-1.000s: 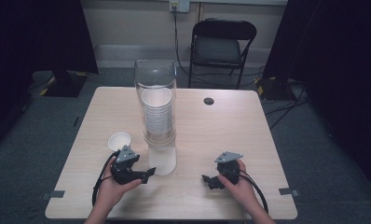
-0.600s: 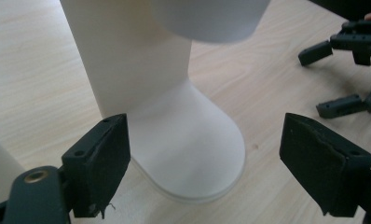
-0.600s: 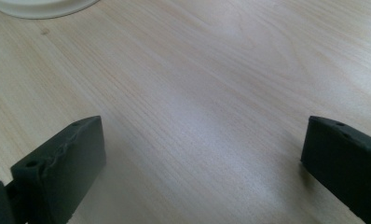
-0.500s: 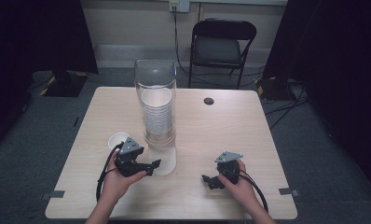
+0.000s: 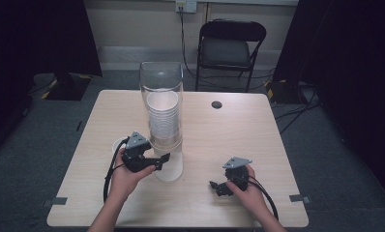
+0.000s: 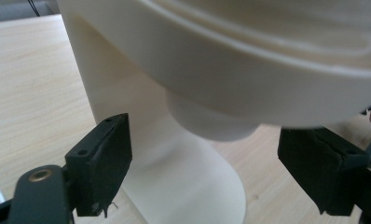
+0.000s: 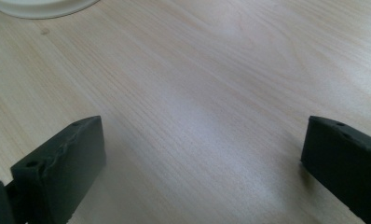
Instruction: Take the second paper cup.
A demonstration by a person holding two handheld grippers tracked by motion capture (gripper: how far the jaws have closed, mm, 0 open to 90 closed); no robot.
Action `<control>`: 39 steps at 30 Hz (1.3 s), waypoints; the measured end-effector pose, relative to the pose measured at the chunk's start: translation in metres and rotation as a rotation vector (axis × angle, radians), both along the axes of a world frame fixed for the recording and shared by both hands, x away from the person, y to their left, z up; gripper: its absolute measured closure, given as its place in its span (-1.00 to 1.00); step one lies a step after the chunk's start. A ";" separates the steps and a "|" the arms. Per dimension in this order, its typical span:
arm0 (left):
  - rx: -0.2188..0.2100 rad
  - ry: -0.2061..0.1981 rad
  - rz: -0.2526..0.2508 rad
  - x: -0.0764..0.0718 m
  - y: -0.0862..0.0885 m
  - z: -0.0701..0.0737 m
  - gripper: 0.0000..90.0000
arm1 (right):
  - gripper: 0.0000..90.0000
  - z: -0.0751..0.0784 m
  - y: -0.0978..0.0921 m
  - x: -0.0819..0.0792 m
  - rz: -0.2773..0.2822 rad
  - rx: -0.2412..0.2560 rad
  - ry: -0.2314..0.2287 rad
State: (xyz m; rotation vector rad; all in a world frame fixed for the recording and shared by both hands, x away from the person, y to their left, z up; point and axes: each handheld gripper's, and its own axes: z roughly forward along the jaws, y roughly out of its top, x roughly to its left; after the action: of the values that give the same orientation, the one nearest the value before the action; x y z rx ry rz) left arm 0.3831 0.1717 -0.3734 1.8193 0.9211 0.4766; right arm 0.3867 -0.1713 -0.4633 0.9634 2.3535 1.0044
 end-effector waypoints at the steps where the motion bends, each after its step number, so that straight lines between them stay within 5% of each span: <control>1: -0.007 -0.002 0.007 0.000 0.000 0.000 -0.61 | -1.00 0.000 0.000 0.000 0.001 -0.001 0.000; 12: -0.001 -0.038 0.018 0.002 -0.007 0.001 -0.61 | -1.00 0.000 0.000 0.000 0.000 0.000 0.000; 15: -0.017 -0.053 0.018 0.005 -0.011 -0.003 -0.54 | -1.00 0.000 0.000 0.000 0.000 0.000 0.000; 20: 0.023 -0.094 -0.017 0.007 -0.015 -0.008 -0.22 | -1.00 0.000 0.000 0.000 0.000 0.000 0.000; 31: 0.027 -0.141 -0.005 0.004 -0.017 -0.014 -0.17 | -1.00 0.000 0.000 0.000 0.000 0.000 0.000; 39: 0.038 -0.129 0.015 0.002 -0.020 -0.012 -0.17 | -1.00 0.000 0.000 0.000 0.000 0.000 0.000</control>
State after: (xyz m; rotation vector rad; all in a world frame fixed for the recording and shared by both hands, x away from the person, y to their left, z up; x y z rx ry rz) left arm 0.3850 0.1512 -0.3858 1.7944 0.8430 0.6166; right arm 0.3866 -0.1712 -0.4634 0.9633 2.3532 1.0049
